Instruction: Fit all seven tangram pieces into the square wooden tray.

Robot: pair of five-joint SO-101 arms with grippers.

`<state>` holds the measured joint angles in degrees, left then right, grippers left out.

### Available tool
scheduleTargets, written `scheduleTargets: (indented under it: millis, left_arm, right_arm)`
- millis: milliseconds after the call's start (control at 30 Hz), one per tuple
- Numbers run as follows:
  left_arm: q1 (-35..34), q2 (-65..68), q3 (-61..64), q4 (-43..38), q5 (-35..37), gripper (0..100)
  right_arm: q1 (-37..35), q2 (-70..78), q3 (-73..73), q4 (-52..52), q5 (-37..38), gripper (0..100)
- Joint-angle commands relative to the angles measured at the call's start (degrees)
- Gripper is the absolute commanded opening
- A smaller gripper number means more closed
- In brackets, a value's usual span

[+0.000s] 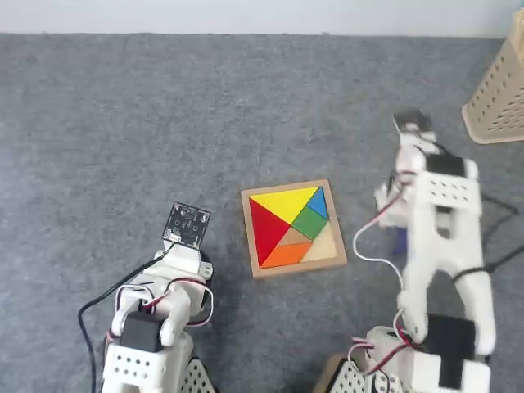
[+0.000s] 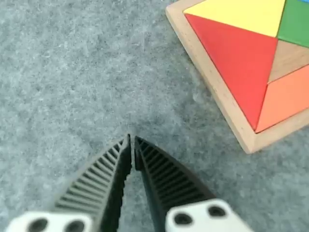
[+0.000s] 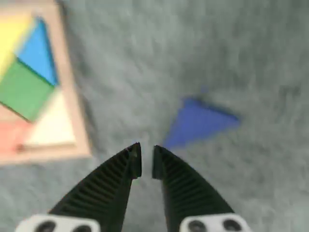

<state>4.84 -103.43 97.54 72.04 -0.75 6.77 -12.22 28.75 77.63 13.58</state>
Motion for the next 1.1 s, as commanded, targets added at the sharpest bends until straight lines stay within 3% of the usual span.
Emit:
scheduleTargets:
  millis: [0, 467, 633, 767, 967, 1067]
  left_arm:
    - [-0.35, -1.14, -1.01, 0.35, 0.53, 1]
    - [-0.35, -1.14, -1.01, 0.35, 0.53, 1]
    - [-0.35, -1.14, -1.01, 0.35, 0.53, 1]
    - [-0.35, -1.14, -1.01, 0.35, 0.53, 1]
    - [-0.35, -1.14, -1.01, 0.35, 0.53, 1]
    - [-0.35, -1.14, -1.01, 0.35, 0.53, 1]
  right_arm:
    - [5.85, -4.26, 4.13, -0.04, 6.51, 15.6]
    - [26.59, -4.35, 5.10, -0.57, 13.98, 16.9]
    - [27.82, -3.91, 3.52, -1.01, 15.30, 16.9]
    - [20.00, -3.65, 3.08, -0.84, 12.48, 17.0]
    - [-2.42, -3.56, -1.76, -0.31, -7.56, 17.0]
    - [-7.25, -3.56, -3.34, -2.33, -11.87, 17.0]
